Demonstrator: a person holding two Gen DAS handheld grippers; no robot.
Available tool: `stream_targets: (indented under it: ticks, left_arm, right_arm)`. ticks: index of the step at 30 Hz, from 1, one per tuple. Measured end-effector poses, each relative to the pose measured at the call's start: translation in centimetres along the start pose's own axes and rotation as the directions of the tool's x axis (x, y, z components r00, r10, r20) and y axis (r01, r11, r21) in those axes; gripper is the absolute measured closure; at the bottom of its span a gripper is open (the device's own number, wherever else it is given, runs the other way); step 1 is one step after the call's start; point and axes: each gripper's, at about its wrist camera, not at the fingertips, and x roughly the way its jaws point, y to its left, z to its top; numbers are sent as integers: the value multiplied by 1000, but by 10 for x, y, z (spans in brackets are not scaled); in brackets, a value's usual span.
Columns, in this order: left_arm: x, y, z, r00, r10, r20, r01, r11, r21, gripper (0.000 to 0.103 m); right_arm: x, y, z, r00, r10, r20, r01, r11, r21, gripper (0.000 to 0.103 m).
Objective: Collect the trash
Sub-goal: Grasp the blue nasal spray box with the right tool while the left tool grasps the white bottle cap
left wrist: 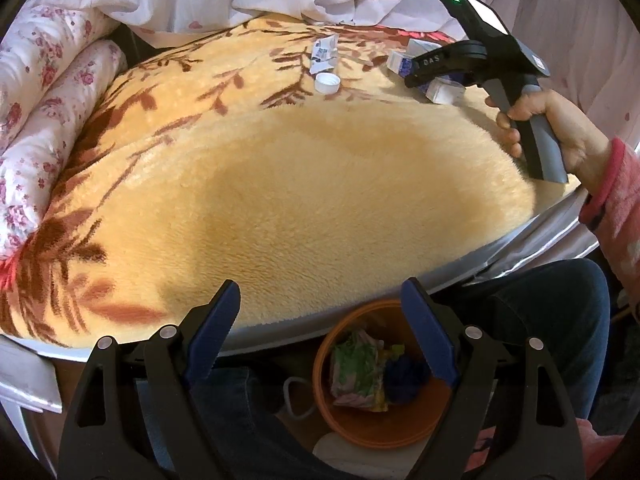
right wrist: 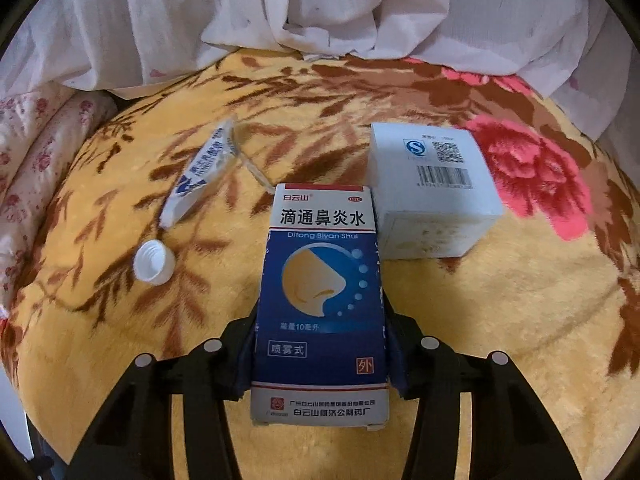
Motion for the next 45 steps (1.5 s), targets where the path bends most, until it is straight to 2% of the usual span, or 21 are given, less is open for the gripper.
stream_targets:
  ticks: [10, 19, 27, 31, 39, 45]
  left_arm:
    - [-4, 0, 22, 999, 4, 37, -4, 1000, -5, 23]
    - [25, -3, 93, 999, 18, 50, -18, 1000, -3, 23]
    - [79, -2, 157, 1000, -16, 24, 17, 999, -47, 23]
    - [109, 0, 180, 1000, -1, -6, 1, 998, -67, 23]
    - [153, 3, 203, 997, 32, -63, -37, 997, -72, 23]
    - [166, 1, 213, 998, 17, -62, -22, 997, -68, 24]
  right_arm:
    - [-58, 10, -27, 995, 53, 86, -48, 997, -62, 52]
    - [-96, 8, -54, 986, 88, 142, -77, 994, -82, 52]
    - [-105, -5, -64, 983, 100, 152, -91, 993, -69, 52]
    - [-106, -10, -66, 982, 109, 153, -100, 993, -64, 52]
    - [-99, -20, -66, 981, 124, 148, -118, 992, -47, 52]
    - [-93, -27, -62, 980, 135, 145, -131, 991, -32, 52]
